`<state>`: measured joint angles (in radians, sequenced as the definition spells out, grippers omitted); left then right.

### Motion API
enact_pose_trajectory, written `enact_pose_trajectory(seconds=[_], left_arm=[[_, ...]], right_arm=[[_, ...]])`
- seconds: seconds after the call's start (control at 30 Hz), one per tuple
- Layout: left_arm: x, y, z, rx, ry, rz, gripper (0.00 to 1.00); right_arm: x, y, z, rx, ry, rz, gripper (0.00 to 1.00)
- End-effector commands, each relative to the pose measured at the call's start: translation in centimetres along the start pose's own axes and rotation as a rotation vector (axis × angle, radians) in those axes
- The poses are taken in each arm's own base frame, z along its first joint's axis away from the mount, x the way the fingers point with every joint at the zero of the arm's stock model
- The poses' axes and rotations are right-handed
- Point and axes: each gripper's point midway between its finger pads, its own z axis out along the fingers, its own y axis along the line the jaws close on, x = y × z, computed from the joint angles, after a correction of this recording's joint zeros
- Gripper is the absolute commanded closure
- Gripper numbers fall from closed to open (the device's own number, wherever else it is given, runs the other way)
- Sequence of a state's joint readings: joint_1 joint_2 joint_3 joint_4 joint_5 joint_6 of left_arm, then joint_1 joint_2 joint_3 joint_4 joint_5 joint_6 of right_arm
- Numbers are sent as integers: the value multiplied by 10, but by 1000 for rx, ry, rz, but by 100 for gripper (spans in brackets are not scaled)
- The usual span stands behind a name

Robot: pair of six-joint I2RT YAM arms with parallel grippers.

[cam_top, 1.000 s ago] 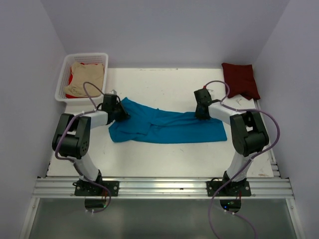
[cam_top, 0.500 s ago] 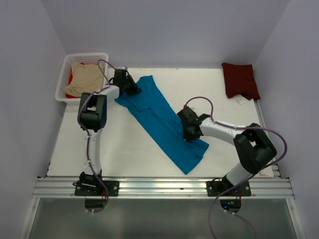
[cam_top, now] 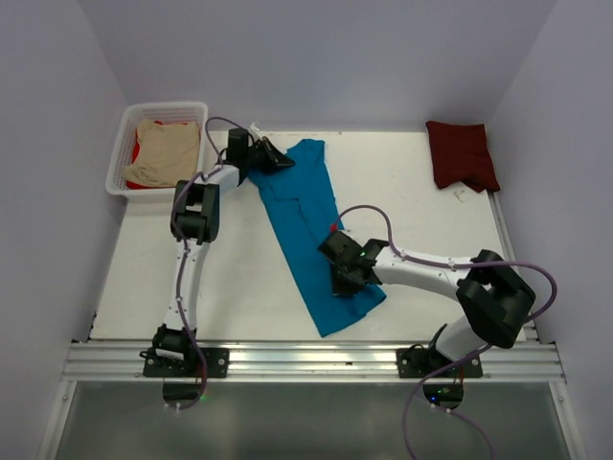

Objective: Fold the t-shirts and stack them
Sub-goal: Fold the tshirt

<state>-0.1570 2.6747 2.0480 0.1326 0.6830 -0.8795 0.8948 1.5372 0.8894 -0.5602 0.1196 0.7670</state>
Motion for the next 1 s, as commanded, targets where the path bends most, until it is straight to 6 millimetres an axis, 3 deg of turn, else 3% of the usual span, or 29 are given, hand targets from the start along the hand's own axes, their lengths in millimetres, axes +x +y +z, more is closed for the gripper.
enact_pose_trajectory(seconds=[0.0,0.03,0.07,0.27,0.5,0.7,0.87,0.93,0.97], left_arm=[[22,17,16,56,73,-83,100],[25,24,19,63,81,-98,100],[20,15,21,97,76,-108,100],[19,13,25,127,62,-126,100],[2,5,25,129,23,-108,100],[-7,-4,29,169,-9,-122,100],[-10,-21,27,223,-15,-90,100],[-12,-40,18,270,-20,-33,100],[-25,-71,5,300,-47,27,100]], right_arm=[[4,26,-8,-65,0,38,100],[5,30,-8,-76,-2,39,100],[9,34,-9,-77,-4,35,100],[9,29,-5,-15,-20,3,100],[22,59,6,-128,40,5,100],[41,92,4,-208,61,-26,100],[54,122,7,-290,86,-57,100],[48,133,5,-295,51,-92,100],[49,134,4,-289,56,-103,100]])
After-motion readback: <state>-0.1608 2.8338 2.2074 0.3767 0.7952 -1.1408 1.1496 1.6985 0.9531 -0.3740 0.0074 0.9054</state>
